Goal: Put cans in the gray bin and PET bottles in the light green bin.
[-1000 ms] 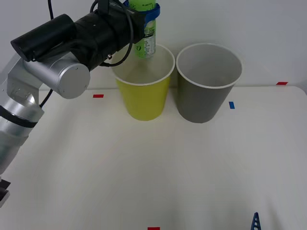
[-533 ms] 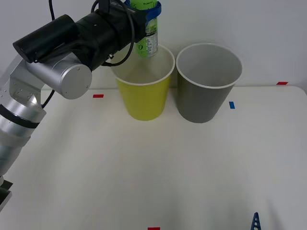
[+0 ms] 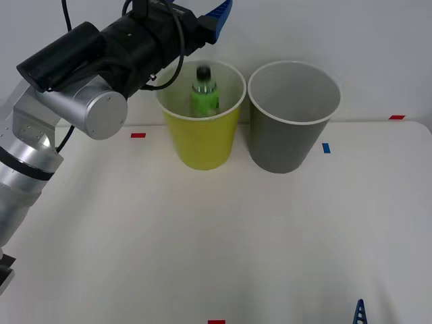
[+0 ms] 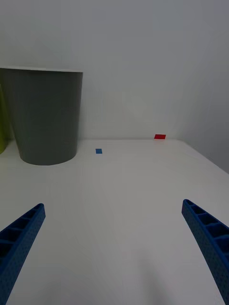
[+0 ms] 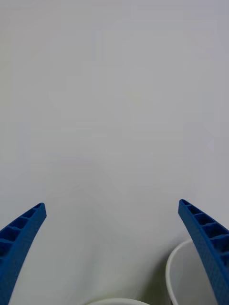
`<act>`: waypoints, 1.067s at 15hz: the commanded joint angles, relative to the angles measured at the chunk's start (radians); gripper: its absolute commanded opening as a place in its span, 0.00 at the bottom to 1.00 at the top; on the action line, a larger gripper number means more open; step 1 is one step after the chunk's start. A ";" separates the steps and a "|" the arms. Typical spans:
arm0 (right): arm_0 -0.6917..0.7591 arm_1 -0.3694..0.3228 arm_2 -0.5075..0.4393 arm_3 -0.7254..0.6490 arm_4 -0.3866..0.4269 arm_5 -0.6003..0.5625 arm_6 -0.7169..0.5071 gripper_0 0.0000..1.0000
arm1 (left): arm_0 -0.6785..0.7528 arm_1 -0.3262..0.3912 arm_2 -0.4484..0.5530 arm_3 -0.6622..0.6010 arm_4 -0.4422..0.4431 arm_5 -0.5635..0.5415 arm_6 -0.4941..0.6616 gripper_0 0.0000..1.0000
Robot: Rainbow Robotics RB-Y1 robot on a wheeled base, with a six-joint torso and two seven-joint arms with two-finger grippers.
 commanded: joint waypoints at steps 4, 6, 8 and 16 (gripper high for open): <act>0.000 0.000 0.000 0.000 0.000 0.000 0.000 1.00 | 0.081 0.096 0.069 -0.152 0.009 -0.026 0.001 1.00; 0.000 0.000 0.000 0.000 0.000 0.000 0.000 1.00 | 0.225 0.102 0.149 -0.287 -0.007 -0.025 -0.003 1.00; 0.000 0.000 0.000 0.000 0.000 0.000 0.000 1.00 | 0.400 0.101 0.221 -0.403 -0.013 -0.026 -0.011 1.00; 0.000 0.000 0.000 0.000 0.000 0.000 0.000 1.00 | 0.946 0.135 0.286 -0.623 -0.022 -0.078 -0.029 1.00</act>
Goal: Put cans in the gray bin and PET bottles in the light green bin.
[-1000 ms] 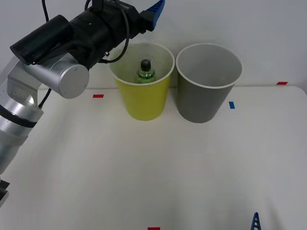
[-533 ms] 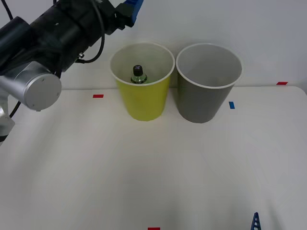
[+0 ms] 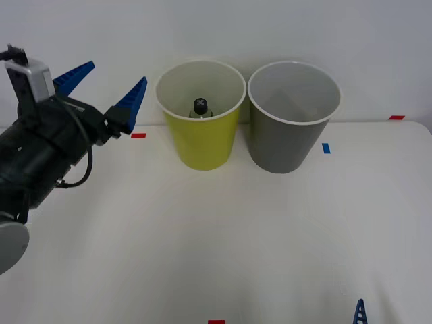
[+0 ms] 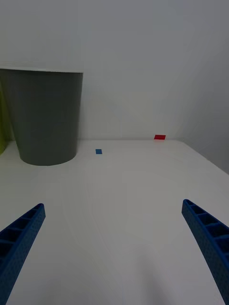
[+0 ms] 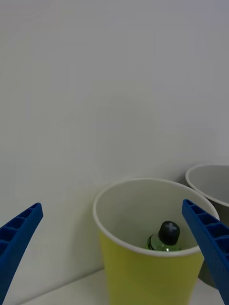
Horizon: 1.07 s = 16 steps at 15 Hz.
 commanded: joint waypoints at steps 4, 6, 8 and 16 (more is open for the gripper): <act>0.000 0.000 0.000 0.000 0.000 0.000 0.000 1.00 | 0.276 -0.082 0.009 -0.084 -0.020 -0.055 -0.033 1.00; 0.000 0.000 0.000 0.000 0.000 0.000 0.000 1.00 | 0.299 -0.129 -0.007 -0.084 -0.029 -0.048 -0.050 1.00; 0.000 0.000 0.000 0.000 0.000 0.000 0.000 1.00 | 0.342 -0.137 -0.039 -0.078 -0.038 -0.088 -0.063 1.00; 0.000 0.000 0.000 0.000 0.000 0.000 0.000 1.00 | 0.395 -0.116 -0.154 0.099 -0.402 -0.360 -0.006 1.00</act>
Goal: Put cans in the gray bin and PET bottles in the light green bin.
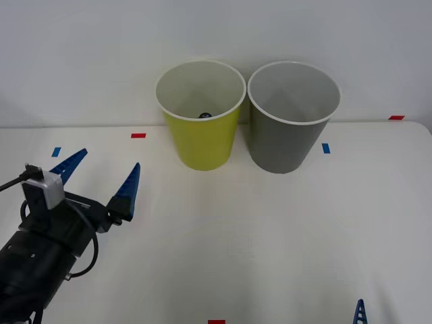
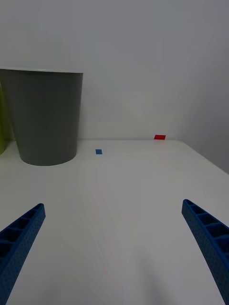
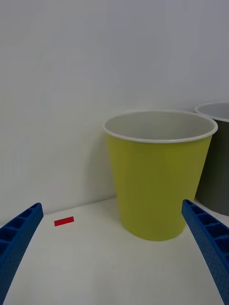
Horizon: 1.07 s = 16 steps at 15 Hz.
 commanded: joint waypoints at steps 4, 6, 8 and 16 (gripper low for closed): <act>0.000 0.000 0.000 0.000 0.000 0.000 0.000 1.00 | 0.065 0.028 -0.040 0.287 -0.214 -0.312 0.024 1.00; 0.000 0.000 0.000 0.000 0.000 0.000 0.000 1.00 | 0.094 0.025 -0.042 0.287 -0.231 -0.317 0.021 1.00; 0.000 0.000 0.000 0.000 0.000 0.000 0.000 1.00 | 0.130 0.025 -0.034 0.287 -0.286 -0.329 0.031 1.00; 0.000 0.000 0.000 0.000 0.000 0.000 0.000 1.00 | 0.346 0.001 0.021 0.289 -0.272 -0.444 0.096 1.00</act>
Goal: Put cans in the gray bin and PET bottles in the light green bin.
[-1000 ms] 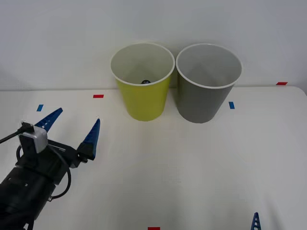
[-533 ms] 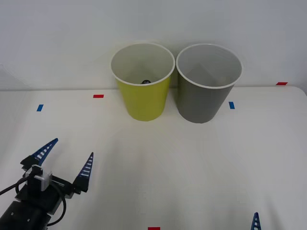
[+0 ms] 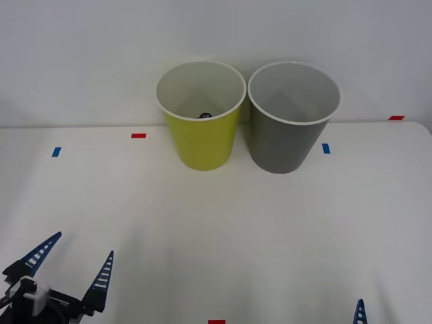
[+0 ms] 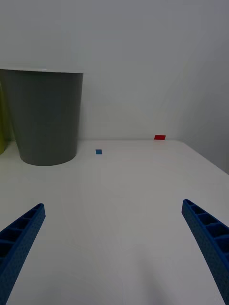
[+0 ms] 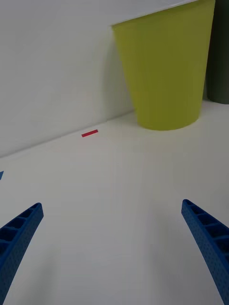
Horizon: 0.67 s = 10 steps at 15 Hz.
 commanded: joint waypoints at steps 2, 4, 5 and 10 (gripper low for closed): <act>0.000 0.000 0.000 0.000 0.000 0.000 0.000 1.00 | 0.102 -0.040 0.025 0.001 0.003 -0.070 0.041 1.00; 0.000 0.000 0.000 0.000 0.000 0.000 0.000 1.00 | 0.143 -0.080 0.045 0.001 -0.004 -0.098 0.061 1.00; 0.000 0.000 0.000 0.000 0.000 0.000 0.000 1.00 | 0.155 -0.080 0.046 0.000 -0.007 -0.120 0.106 1.00; 0.000 0.000 0.000 0.000 0.000 0.000 0.000 1.00 | 0.192 -0.081 0.056 0.000 -0.053 -0.199 0.227 1.00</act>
